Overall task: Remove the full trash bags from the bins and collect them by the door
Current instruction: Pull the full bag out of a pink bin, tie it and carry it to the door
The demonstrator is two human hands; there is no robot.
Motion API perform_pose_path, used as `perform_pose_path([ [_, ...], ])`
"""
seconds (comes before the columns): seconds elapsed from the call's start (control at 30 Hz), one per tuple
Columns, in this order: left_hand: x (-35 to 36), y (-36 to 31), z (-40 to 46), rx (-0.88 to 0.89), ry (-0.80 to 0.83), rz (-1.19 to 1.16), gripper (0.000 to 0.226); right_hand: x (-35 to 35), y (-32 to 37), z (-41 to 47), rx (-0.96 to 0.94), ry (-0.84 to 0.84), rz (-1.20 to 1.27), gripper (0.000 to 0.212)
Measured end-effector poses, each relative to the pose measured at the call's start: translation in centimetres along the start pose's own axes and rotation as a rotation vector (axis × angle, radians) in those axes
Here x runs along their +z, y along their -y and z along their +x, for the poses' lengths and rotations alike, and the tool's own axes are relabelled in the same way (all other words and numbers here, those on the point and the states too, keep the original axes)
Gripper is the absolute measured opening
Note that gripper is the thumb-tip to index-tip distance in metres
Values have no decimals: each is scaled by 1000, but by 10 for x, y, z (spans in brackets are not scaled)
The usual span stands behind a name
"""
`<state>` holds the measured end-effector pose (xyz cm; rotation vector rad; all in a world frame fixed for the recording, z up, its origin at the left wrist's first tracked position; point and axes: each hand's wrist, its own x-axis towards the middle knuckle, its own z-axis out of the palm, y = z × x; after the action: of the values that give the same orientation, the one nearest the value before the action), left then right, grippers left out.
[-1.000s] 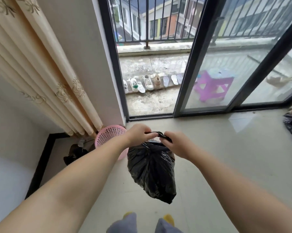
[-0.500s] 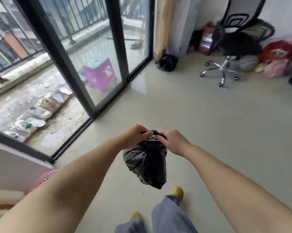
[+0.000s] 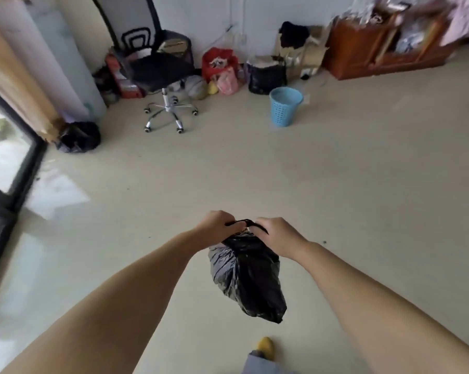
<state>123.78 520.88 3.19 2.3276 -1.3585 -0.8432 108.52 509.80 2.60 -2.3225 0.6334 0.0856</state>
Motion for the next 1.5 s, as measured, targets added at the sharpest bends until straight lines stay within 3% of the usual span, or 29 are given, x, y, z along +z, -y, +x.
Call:
perform_pose_path([
  [0.37,76,-239,179,456,272,236,53,-150,-187,-78,411,-295,-19,31],
  [0.87,94,-426,418,873,453,274,47,-323,-344,-32,712,-516,6,26],
  [1.17,111,-535,546,916,482,302,43,-431,-455,5,758,-555,8,35],
  [1.5,148,-684,698,814,437,231,44,-590,-626,33,687,-519,41,20],
])
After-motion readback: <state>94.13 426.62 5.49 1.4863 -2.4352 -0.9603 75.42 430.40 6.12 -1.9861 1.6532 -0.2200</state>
